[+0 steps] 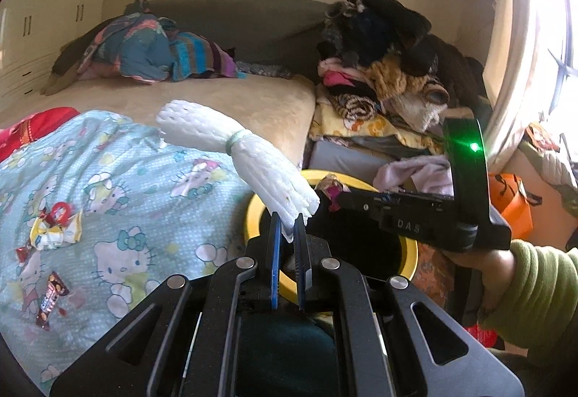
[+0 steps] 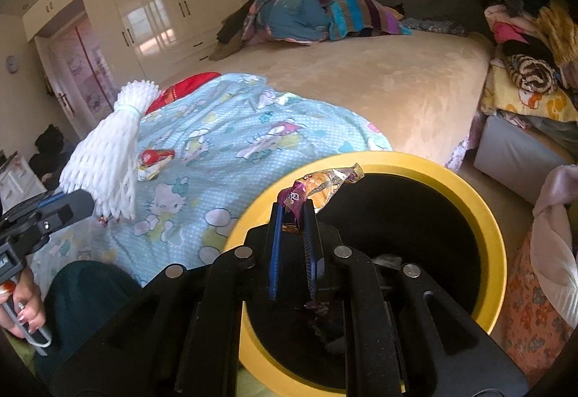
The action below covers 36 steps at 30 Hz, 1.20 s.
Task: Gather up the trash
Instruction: 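Carry the foam net and pink wrapper over the bin with both tools, then open both tools to drop the net and wrapper into the bin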
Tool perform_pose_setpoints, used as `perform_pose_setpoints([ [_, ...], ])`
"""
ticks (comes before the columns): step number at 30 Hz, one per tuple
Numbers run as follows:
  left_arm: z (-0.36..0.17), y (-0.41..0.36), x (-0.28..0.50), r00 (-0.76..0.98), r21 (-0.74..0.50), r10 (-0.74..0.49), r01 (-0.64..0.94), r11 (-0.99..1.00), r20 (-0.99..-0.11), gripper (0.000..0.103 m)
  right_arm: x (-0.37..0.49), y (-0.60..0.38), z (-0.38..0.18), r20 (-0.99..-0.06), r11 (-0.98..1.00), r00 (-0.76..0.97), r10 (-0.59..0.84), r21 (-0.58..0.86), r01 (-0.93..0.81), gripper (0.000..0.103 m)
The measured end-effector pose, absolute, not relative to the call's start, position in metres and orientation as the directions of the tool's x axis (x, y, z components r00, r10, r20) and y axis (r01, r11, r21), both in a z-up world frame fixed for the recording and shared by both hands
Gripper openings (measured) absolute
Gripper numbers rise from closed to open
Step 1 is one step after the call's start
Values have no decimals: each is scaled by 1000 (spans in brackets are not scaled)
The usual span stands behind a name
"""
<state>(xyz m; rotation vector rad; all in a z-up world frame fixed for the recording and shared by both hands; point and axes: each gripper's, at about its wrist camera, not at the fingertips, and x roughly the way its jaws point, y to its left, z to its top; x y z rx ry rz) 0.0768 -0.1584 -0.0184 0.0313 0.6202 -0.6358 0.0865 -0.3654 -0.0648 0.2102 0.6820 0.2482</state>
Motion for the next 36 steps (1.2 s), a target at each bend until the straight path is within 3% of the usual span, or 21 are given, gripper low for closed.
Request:
perform_pose_setpoints([
  [13, -43, -204, 64, 538, -114, -586, 670, 733, -605, 7, 86, -397, -83, -619, 951, 740, 261, 297, -87, 8],
  [34, -89, -252, 86, 360, -206, -634, 739, 642, -684, 7, 90, -428, -101, -633, 935, 723, 275, 352, -48, 10],
  [35, -91, -254, 88, 354, -215, -637, 737, 641, -685, 9, 90, -430, -101, -633, 935, 726, 267, 351, -38, 10],
  [36, -94, -254, 91, 360, -217, -628, 725, 654, -690, 19, 89, -431, -101, -633, 934, 728, 264, 355, -30, 12],
])
